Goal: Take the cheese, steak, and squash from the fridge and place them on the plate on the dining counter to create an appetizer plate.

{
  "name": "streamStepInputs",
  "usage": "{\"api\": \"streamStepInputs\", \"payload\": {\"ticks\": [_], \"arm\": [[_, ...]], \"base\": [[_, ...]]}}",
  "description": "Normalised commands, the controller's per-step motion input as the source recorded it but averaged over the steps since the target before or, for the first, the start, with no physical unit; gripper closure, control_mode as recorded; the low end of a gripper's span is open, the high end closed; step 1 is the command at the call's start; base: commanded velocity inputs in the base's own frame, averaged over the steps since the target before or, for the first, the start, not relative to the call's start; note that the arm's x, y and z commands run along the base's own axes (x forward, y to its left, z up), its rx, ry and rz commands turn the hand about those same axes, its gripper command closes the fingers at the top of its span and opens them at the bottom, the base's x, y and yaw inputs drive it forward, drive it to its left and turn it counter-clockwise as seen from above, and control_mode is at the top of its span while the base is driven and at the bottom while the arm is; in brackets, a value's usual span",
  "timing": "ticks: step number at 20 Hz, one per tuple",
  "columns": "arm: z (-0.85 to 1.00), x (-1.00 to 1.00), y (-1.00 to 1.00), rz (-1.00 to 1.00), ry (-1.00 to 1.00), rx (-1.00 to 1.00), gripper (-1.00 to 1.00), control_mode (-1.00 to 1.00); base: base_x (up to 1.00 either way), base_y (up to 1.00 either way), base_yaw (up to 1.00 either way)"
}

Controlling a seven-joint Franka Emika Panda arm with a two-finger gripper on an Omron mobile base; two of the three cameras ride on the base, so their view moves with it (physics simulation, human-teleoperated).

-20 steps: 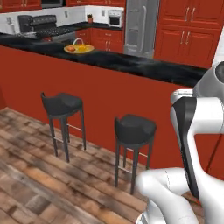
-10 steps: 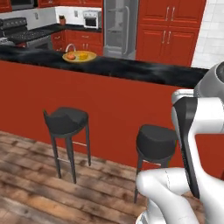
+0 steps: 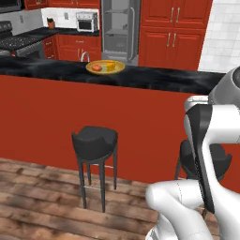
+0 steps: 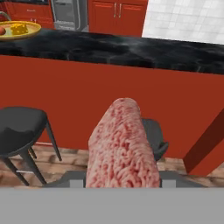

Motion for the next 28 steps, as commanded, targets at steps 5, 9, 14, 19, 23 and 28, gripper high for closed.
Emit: {"api": "streamStepInputs", "payload": {"ticks": [5, 9, 14, 19, 23, 28], "arm": [[0.0, 0.0, 0.0, 0.0, 0.0, 0.0, 1.0, 1.0], [0.0, 0.0, 0.0, 0.0, 0.0, 0.0, 1.0, 1.0], [0.0, 0.0, 0.0, 0.0, 0.0, 0.0, 1.0, 1.0], [0.0, 0.0, 0.0, 0.0, 0.0, 0.0, 1.0, 1.0], [0.0, 0.0, 0.0, 0.0, 0.0, 0.0, 1.0, 1.0], [0.0, 0.0, 0.0, 0.0, 0.0, 0.0, 1.0, 1.0]], "base": [[0.46, 1.0, -0.27], [0.5, 1.0, -0.25], [0.57, 1.0, -0.26], [0.8, 0.92, -0.27], [1.0, 0.57, -0.27], [0.98, 0.43, -0.28]]}}
